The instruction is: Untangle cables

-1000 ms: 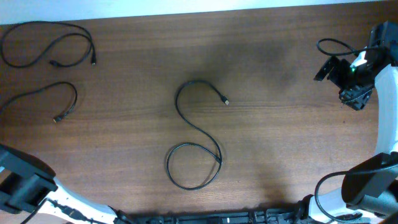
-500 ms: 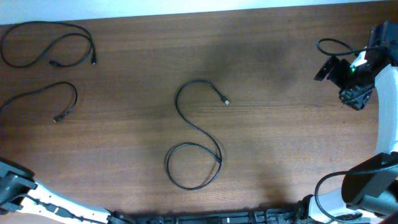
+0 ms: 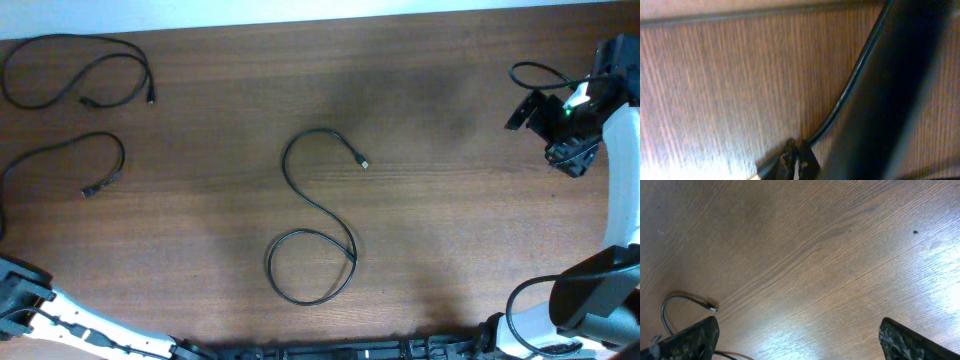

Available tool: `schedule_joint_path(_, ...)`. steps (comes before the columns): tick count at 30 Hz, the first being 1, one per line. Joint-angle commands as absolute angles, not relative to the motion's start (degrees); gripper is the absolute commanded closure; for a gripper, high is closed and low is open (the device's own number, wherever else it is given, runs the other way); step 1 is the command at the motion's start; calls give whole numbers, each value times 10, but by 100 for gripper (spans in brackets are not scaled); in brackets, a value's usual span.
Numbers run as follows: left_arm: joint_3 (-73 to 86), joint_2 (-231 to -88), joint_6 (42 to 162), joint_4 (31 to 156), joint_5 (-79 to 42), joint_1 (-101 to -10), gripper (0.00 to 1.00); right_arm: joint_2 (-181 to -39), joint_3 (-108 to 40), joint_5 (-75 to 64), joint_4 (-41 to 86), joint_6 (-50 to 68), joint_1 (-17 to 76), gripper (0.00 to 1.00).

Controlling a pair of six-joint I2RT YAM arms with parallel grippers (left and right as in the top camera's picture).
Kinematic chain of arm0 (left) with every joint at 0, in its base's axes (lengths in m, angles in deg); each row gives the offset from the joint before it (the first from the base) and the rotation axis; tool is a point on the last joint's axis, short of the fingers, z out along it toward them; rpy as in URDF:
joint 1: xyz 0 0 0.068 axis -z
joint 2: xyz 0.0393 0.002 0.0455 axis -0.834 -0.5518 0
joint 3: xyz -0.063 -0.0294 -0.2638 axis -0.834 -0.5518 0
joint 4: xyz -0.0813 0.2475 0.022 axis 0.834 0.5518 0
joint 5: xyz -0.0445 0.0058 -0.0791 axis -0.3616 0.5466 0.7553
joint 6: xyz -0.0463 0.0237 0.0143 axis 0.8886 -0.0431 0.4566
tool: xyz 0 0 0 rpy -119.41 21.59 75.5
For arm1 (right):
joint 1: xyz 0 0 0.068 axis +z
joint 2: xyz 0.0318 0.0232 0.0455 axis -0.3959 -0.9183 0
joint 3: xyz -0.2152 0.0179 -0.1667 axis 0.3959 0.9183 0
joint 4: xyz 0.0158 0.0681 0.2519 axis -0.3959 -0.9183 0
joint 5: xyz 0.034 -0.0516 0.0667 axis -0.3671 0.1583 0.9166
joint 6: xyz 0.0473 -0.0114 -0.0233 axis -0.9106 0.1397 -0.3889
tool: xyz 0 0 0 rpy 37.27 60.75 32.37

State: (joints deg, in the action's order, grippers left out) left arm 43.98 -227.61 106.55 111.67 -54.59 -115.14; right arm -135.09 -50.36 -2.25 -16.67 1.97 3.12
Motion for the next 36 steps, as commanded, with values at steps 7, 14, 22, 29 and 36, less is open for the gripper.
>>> schedule_joint_path(7, 445, -2166, 1067, 1148, -514, -1125, 100, -1354, -511, -32, -167, 17, 30, 1)
schedule_joint_path(14, 444, -2138, 986, 1167, -592, -1042, 100, -1354, -511, -32, -167, 17, 30, 1)
schedule_joint_path(22, 444, -2138, 959, 1190, -869, -961, 100, -1354, -511, -32, -167, 17, 30, 1)
schedule_joint_path(29, 444, -2138, 956, 1184, -921, -973, 100, -1354, -511, -32, -167, 17, 30, 1)
schedule_joint_path(36, 443, -2138, 930, 1184, -1013, -967, 94, -1354, -511, -32, -167, 17, 30, 1)
